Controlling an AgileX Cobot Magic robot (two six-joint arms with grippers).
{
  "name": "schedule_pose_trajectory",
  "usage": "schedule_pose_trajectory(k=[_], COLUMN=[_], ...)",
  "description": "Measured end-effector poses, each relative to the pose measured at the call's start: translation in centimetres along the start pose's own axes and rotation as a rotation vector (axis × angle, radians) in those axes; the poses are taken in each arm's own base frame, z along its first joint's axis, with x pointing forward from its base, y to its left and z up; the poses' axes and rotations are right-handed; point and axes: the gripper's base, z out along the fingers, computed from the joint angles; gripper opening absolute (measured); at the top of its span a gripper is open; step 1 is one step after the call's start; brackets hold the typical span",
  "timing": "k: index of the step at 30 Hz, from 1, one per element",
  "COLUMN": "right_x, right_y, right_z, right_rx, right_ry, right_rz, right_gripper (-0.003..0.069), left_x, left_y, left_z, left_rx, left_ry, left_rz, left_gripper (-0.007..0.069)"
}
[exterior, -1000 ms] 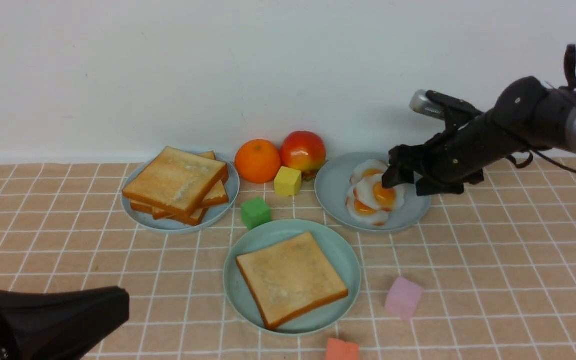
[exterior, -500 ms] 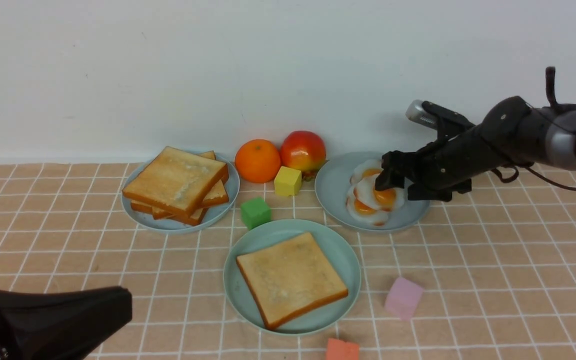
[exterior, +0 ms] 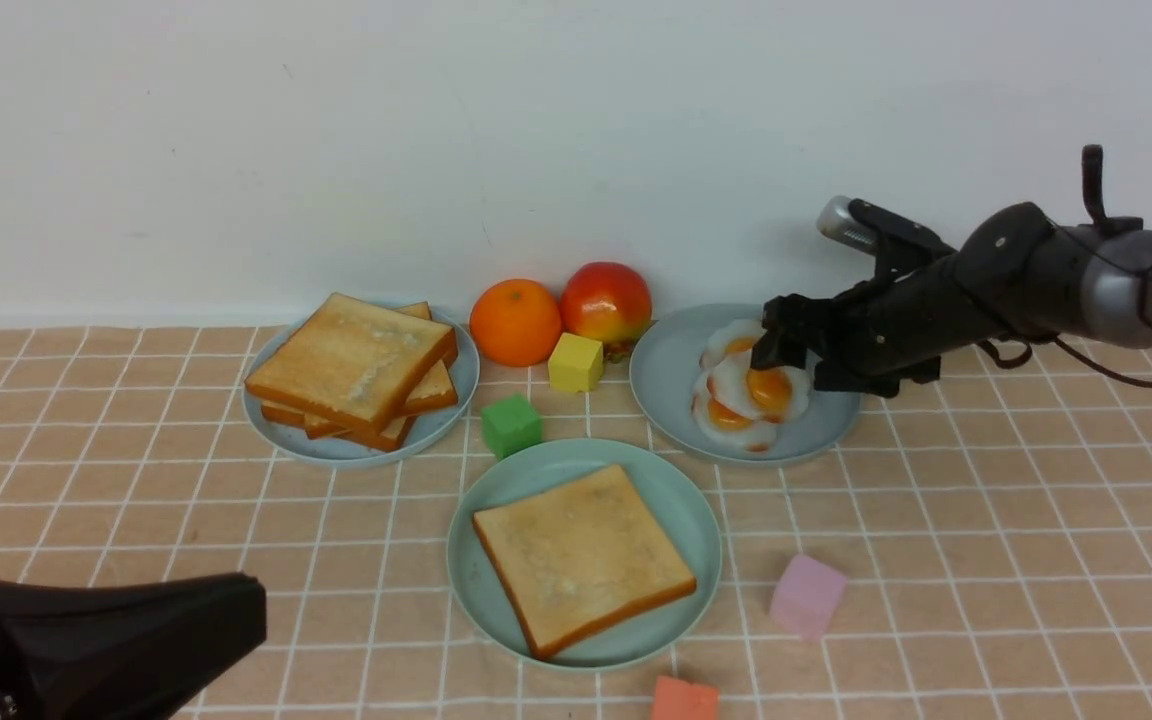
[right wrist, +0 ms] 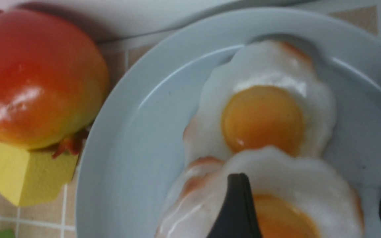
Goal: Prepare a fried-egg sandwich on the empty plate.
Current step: Use the right arm to grab a fried egg
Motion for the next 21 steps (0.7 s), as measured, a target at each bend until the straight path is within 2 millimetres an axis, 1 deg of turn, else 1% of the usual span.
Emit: schedule_pose_trajectory(k=[13, 17, 21], right_x=[0.0, 0.1, 0.1], right_y=[0.0, 0.0, -0.1], right_z=[0.8, 1.0, 1.0], right_rx=[-0.034, -0.046, -0.050], right_ry=[-0.025, -0.026, -0.020], right_rz=[0.028, 0.026, 0.016], right_gripper=[0.0547, 0.0535, 0.0447], left_x=[-0.1, -0.1, -0.1], left_y=[0.0, 0.0, 0.0], left_z=[0.0, 0.0, 0.0], left_rx=[0.002, 0.002, 0.002], left_ry=[-0.007, -0.007, -0.007], left_rz=[0.000, 0.000, 0.000], left_gripper=[-0.0013, -0.0013, -0.0013])
